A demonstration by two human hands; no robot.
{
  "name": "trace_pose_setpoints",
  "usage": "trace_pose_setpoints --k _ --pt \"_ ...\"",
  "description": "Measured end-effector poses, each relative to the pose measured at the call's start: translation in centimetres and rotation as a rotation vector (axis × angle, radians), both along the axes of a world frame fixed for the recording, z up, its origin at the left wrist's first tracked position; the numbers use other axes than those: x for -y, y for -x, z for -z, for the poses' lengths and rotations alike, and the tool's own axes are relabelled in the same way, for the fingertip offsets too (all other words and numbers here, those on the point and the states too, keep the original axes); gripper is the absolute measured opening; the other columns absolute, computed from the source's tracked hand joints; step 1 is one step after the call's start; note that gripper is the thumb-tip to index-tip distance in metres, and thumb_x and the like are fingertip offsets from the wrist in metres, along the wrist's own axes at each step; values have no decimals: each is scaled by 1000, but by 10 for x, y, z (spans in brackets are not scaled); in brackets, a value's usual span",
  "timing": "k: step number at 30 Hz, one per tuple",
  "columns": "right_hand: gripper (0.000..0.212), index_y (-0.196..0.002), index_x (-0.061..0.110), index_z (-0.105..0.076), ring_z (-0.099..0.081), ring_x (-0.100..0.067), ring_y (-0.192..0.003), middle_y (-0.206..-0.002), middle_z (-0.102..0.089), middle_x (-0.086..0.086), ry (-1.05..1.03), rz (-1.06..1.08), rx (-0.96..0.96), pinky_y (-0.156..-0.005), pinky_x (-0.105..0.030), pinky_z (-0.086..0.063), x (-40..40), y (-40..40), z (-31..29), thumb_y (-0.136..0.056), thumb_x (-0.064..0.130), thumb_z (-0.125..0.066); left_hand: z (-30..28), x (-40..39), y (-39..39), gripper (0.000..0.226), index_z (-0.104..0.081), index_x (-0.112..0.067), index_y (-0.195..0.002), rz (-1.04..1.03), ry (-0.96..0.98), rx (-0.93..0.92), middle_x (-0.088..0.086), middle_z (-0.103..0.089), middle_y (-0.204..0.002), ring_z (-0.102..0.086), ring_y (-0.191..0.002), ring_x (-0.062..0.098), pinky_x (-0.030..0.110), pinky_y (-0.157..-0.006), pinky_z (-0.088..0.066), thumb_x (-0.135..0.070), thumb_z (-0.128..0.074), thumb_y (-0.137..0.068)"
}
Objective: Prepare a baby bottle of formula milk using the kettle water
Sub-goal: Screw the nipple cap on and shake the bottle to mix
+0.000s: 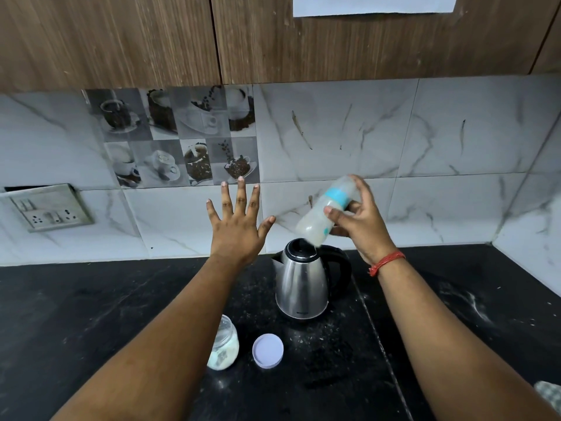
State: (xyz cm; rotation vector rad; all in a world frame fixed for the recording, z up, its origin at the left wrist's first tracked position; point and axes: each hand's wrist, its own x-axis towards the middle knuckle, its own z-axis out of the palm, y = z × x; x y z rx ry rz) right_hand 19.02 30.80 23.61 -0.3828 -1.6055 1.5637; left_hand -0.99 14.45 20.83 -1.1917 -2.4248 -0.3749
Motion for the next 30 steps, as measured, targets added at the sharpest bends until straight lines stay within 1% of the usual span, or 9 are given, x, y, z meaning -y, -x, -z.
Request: trace_pose_setpoints --k 3,8,10,12,17,21,24,26,30 --pt "79 -145 38 -38 -72 -19 -100 -123 -61 -12 7 62 -63 -71 -39 -63 -2 -1 3 -85 8 -79 0 2 1 77 23 -31 -159 -4 4 -3 2 31 -167 29 -153 35 67 -123 6 -72 7 -95" --pt "82 -142 41 -39 -72 -22 -103 -129 -60 -18 -56 -52 0 -75 -42 -63 2 -2 -1 -79 11 -81 1 3 1 75 25 -33 -157 -1 4 -4 3 31 -167 29 -153 35 68 -122 6 -72 8 -95" --pt "81 -145 37 -36 -71 -19 -102 -131 -58 -20 -1 -34 -53 -75 -44 -63 2 -3 -2 -82 9 -79 2 3 1 76 25 -33 -157 -4 6 2 3 31 -167 29 -153 35 68 -122 6 -72 8 -95" --pt "84 -148 33 -36 -72 -17 -98 -132 -58 -24 -60 -93 8 -72 -40 -63 3 -4 -3 -79 11 -80 2 3 1 76 23 -32 -158 -8 6 -8 3 32 -167 29 -154 35 68 -122 5 -72 7 -95" --pt "88 -145 38 -38 -72 -21 -101 -132 -57 -23 -73 -150 23 -72 -41 -62 4 -5 -6 -75 17 -87 0 5 1 77 25 -33 -157 -7 -7 1 3 31 -167 28 -154 35 67 -123 6 -73 11 -93" --pt "89 -147 36 -36 -70 -25 -107 -130 -57 -18 -21 -101 -36 -76 -43 -63 2 -5 -5 -74 16 -82 -1 6 1 76 26 -33 -156 -10 -14 3 3 30 -168 27 -154 36 68 -123 4 -73 12 -92" --pt "88 -147 35 -37 -70 -27 -106 -129 -58 -19 -100 -193 48 -74 -42 -62 2 -5 -5 -75 12 -83 -1 7 1 77 26 -33 -156 0 -22 -15 4 29 -168 27 -154 36 68 -123 3 -74 14 -91" --pt "90 -149 33 -35 -69 -27 -108 -127 -59 -14 -41 -131 2 -76 -45 -63 1 -5 -5 -74 13 -82 -2 7 1 79 24 -33 -157 11 -28 -8 3 28 -169 26 -155 36 68 -123 4 -75 16 -90" --pt "90 -150 31 -35 -70 -31 -107 -129 -60 -18 -89 -214 79 -76 -47 -63 2 -6 -6 -74 13 -81 -1 5 1 77 21 -33 -159 24 -41 -20 4 26 -169 24 -155 36 69 -122 3 -74 8 -95"
